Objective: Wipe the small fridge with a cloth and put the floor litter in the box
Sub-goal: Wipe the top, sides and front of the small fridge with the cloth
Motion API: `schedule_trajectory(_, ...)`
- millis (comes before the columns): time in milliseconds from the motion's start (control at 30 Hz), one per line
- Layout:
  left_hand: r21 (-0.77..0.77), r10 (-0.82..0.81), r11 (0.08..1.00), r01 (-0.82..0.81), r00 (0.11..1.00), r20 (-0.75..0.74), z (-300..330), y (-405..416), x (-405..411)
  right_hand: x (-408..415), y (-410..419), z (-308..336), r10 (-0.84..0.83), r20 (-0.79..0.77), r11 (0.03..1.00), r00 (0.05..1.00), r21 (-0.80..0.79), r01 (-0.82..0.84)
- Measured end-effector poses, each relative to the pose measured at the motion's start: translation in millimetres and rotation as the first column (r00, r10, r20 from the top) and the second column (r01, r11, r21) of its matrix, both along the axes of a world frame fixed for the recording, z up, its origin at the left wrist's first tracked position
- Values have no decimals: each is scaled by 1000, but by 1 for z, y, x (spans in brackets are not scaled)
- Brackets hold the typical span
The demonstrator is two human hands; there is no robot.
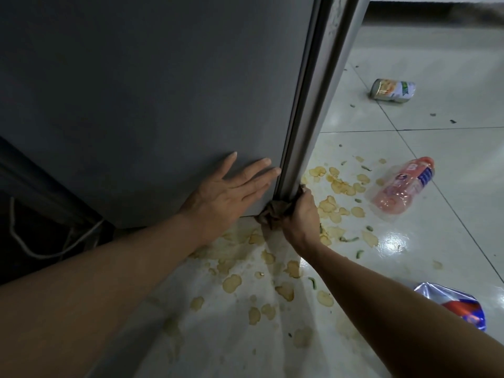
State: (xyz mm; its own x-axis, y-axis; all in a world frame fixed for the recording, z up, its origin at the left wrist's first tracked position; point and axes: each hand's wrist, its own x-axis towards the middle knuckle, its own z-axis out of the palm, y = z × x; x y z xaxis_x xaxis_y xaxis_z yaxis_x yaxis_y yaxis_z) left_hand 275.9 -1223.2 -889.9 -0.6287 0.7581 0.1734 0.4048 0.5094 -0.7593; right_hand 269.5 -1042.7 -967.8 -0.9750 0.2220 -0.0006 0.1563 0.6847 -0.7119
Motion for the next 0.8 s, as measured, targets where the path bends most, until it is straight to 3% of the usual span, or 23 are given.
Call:
schedule_trajectory(233,-180,53,982,-53,999,-4,33,3,6,4,1,39,-56,-142,998,988,-14,55)
schedule_trajectory(433,-88,95,992,-95,995,-6,78,-4,7,3,2,89,-63,-241,997,968,-48,53)
schedule_trajectory(667,69,66,996,-56,985,-158,130,-2,6,3,2,154,-57,-399,997,915,-70,32)
schedule_trajectory(800,95,84,992,-77,994,-71,161,6,12,2,1,195,-85,-454,996,887,-74,58)
